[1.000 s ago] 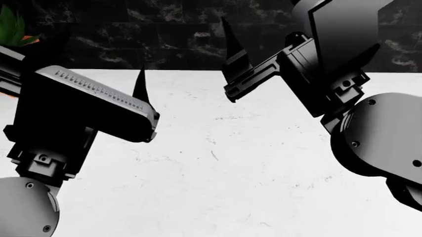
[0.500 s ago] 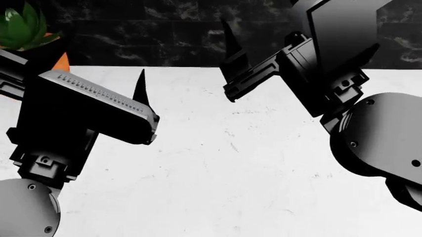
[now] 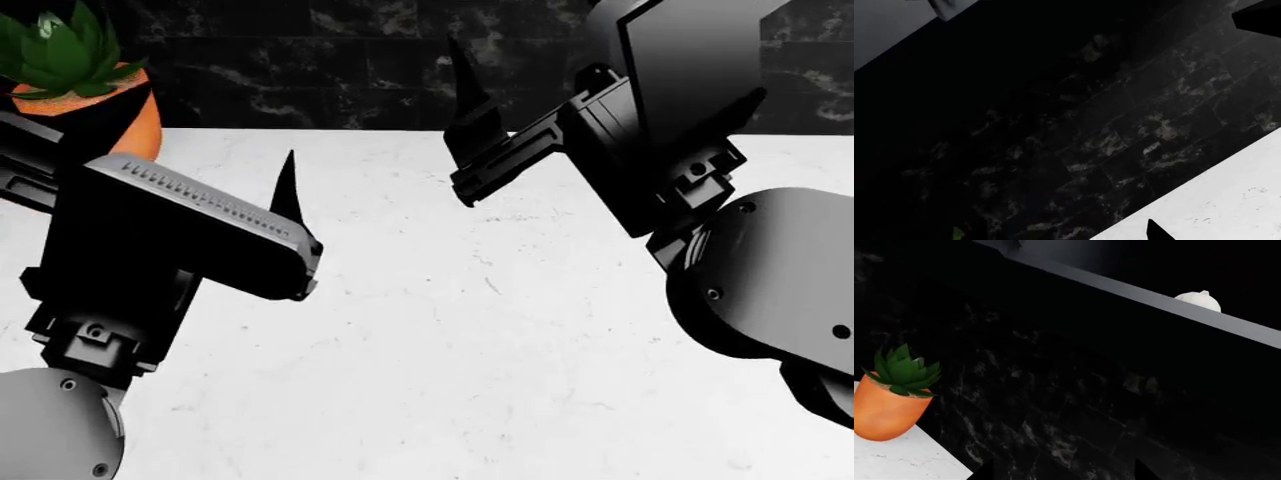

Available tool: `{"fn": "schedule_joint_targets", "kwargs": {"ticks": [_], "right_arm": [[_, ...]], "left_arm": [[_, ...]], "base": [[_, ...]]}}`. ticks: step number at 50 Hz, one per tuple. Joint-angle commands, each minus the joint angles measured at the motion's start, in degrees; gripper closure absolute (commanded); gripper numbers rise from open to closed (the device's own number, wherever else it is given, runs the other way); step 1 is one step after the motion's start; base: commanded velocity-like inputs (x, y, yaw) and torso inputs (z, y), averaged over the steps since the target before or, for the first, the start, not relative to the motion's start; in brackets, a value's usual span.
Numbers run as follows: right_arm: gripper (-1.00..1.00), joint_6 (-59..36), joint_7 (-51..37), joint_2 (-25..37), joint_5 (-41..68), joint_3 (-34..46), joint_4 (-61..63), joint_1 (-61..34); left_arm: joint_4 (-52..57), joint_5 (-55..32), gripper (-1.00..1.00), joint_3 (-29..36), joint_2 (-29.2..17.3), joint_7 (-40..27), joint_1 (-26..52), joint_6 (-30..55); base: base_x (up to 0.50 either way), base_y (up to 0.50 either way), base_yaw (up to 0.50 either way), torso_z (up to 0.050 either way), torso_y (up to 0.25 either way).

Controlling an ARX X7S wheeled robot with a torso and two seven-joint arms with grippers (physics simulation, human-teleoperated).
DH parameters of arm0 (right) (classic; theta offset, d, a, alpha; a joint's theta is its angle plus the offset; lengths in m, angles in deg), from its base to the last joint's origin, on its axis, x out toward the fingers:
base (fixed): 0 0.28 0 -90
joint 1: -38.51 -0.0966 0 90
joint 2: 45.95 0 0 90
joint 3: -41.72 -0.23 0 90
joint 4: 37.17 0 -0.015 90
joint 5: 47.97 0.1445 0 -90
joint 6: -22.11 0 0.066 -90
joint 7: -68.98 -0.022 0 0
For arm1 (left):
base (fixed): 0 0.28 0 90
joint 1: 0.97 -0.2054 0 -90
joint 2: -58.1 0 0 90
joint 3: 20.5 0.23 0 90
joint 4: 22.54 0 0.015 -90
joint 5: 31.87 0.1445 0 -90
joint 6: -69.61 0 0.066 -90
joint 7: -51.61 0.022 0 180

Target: Pick the garlic, garlic from the counter and place them in the cabinet. Then close the cabinet.

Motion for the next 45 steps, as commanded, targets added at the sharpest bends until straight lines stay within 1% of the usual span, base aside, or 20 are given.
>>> {"fn": "schedule_joint_targets", "kwargs": {"ticks": [1,6,11,14,19,30,45], "right_arm": [[-1.00,-0.2,0.0,0.1,0.2,-0.3,0.2,-0.3],[-1.00,-0.1,0.1,0.3,0.1,-0.4,0.1,-0.3],[-1.00,-0.3,0.2,0.2,0.2,-0.5,0.1,-0.5],[-1.00,-0.3,0.2,0.1,0.2,-0.5,-0.1,-0.5],[-1.00,-0.3,0.3,0.1,0.1,-0.5,-0.2,-0.4],[-1.00,-0.2,0.3,0.0,-0.1,-0.5,-0.2,-0.1],[-1.00,-0.5,0.8,-0.6,0.0,-0.7,-0.5,-0.7]], "left_arm": [[-0.8,-0.4,-1.00,0.7,-0.3,0.2,-2.3,-1.0],[-3.4,-2.4,-1.00,-0.3,-0.9,0.2,-5.0,-1.9],[-7.3,-5.3,-1.00,-1.6,-1.1,-1.5,-7.0,-1.2],[-8.9,-7.9,-1.00,-5.1,-2.0,-2.8,-9.5,-3.6],[-8.0,-10.9,-1.00,-11.8,-4.3,-4.5,-13.6,-9.3],[-7.5,-14.2,-1.00,-24.5,-7.5,-8.5,-22.4,-18.9],[-7.8,-17.9,-1.00,-33.9,-9.5,-12.2,-27.6,-23.6]], "base": [[0.00,0.00,0.00,0.000,0.000],[0.00,0.00,0.00,0.000,0.000],[0.00,0.00,0.00,0.000,0.000],[0.00,0.00,0.00,0.000,0.000],[0.00,0.00,0.00,0.000,0.000],[0.00,0.00,0.00,0.000,0.000],[0.00,0.00,0.00,0.000,0.000]]}}
